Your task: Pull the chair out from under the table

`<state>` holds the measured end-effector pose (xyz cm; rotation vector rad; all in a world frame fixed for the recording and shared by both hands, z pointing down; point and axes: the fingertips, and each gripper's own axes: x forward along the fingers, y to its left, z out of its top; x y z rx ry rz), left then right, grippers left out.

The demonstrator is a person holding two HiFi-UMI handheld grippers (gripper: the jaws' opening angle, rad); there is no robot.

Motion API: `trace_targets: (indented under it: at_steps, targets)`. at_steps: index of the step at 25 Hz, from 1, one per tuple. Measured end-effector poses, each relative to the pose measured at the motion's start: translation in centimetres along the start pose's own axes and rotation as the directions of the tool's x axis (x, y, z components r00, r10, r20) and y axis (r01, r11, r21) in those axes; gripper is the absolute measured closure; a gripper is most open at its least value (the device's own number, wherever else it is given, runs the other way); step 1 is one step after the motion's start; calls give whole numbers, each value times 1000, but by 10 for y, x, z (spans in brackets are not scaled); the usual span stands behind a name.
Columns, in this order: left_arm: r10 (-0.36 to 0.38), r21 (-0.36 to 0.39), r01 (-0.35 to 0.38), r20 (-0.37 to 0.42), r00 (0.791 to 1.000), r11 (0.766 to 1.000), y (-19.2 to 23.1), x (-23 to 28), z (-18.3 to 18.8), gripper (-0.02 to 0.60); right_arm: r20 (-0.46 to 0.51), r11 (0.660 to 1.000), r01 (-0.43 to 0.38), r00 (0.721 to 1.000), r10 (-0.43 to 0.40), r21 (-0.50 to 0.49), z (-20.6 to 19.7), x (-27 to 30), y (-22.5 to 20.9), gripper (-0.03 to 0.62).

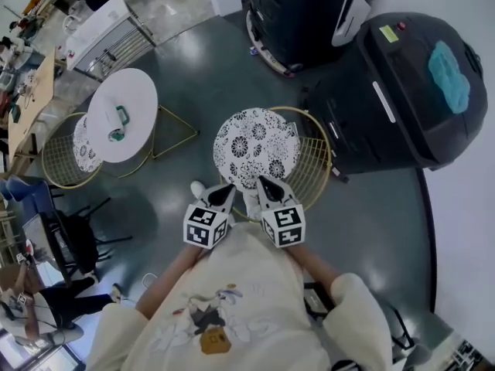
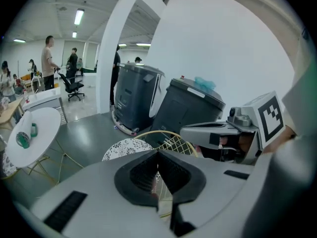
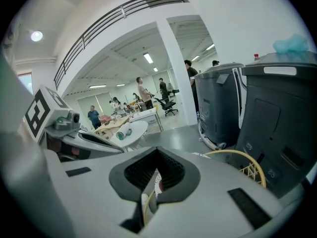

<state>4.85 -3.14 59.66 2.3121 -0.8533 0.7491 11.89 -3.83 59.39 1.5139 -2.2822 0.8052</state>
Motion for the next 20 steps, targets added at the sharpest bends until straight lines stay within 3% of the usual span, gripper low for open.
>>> trace_targets:
  at_steps: [7, 20]
  targets:
    - [11, -24, -11, 8, 1000, 1000, 4, -9, -5, 580, -25, 998, -50, 998, 49, -44, 0, 10, 24, 586]
    - [10, -34, -10, -4, 1000, 999, 3, -19, -23, 580, -29, 999, -44, 999, 43, -31, -12, 5, 36, 586]
